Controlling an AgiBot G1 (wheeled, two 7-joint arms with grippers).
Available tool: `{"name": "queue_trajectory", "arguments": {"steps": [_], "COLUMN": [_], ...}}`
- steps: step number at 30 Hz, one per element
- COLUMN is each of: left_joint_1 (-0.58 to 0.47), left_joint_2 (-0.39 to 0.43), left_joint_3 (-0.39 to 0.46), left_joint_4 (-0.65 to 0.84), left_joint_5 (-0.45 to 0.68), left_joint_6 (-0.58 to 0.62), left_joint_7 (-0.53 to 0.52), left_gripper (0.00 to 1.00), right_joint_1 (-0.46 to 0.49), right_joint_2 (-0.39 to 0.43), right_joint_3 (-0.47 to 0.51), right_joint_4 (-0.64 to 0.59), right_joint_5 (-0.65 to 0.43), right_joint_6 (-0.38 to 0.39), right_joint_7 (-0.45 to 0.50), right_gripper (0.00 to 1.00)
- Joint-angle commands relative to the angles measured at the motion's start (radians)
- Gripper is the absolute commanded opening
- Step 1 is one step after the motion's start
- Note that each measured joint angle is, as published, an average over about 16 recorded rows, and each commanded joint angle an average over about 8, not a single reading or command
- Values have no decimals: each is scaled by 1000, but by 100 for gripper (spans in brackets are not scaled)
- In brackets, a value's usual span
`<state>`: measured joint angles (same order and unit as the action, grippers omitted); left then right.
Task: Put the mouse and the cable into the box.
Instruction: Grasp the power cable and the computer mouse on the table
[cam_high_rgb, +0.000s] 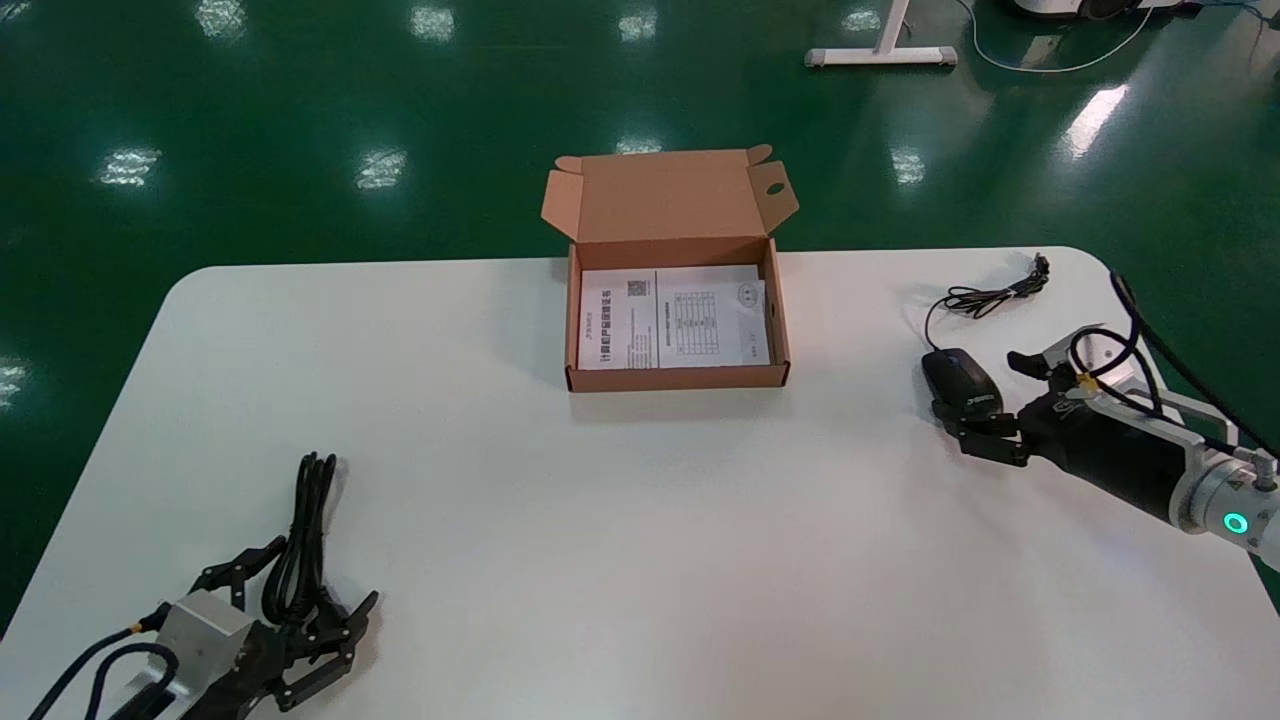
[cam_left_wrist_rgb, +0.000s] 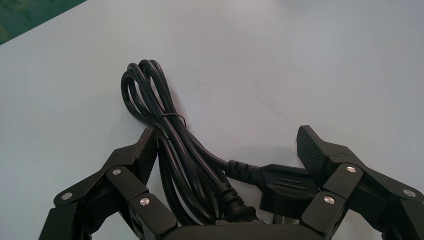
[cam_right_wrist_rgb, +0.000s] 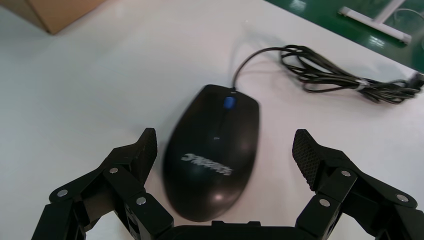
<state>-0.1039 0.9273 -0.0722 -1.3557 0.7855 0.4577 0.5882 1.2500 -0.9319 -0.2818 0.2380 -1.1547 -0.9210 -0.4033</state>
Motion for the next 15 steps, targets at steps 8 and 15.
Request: {"name": "queue_trajectory", "arguments": {"steps": [8,15], "left_joint_1": [-4,-2], "left_joint_2": [-3,6], "left_joint_3": [8,3], "left_joint_4": [0,0], "left_joint_5": [6,6], "left_joint_6": [-20,-38], "left_joint_7": [-10,-7], "left_gripper": [100,100], "right_joint_1": [14,25], "right_joint_2": [-12,-17], "right_joint_3": [6,5], "right_joint_4": [-47,-75], "right_joint_5": [9,8], "right_joint_6": [-1,-2], "right_joint_7": [-6,-9], "right_gripper": [100,100]}}
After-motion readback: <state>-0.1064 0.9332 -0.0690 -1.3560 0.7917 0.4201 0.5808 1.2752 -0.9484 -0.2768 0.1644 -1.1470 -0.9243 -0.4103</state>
